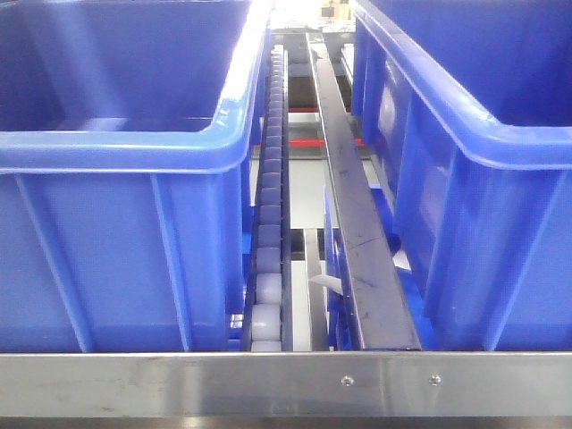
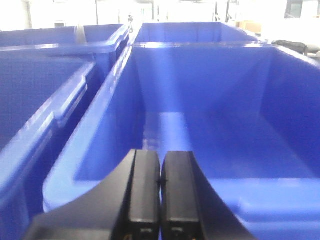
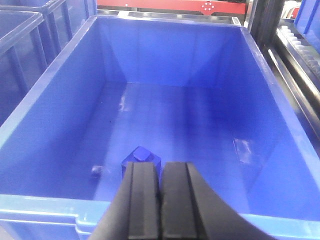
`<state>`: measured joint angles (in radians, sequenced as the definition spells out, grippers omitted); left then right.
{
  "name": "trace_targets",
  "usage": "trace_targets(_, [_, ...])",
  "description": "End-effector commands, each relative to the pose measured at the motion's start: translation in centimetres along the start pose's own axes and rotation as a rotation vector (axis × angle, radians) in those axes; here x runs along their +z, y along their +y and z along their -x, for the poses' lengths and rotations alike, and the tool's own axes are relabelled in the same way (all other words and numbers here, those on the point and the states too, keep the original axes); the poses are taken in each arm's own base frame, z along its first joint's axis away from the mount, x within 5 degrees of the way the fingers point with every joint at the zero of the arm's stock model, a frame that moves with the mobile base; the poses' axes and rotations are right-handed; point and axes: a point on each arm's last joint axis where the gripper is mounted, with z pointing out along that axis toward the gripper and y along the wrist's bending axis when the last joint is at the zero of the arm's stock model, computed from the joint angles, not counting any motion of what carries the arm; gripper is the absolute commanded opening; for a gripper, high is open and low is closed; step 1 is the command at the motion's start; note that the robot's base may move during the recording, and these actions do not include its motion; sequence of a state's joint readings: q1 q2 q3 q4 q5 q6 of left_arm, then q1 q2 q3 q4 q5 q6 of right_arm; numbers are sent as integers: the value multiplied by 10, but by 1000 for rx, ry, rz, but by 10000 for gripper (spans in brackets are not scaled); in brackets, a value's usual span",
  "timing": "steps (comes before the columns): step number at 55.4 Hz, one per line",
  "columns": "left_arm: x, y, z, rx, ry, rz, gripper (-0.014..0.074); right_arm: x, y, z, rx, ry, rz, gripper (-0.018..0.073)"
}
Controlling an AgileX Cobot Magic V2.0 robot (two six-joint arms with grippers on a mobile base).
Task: Pick and sort blue part to right shelf
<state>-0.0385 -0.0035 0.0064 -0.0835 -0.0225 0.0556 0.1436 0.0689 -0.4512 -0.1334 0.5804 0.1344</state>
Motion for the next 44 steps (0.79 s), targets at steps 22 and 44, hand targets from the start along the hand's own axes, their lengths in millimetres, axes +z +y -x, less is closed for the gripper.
trace_targets(22, [-2,1,3,-11,-115,6,124,-2,0,15,-18,-103,-1,34])
trace_targets(44, [-2,0,-4,-11,-38,1,124,-2,0,15,-18,-103,-1,34])
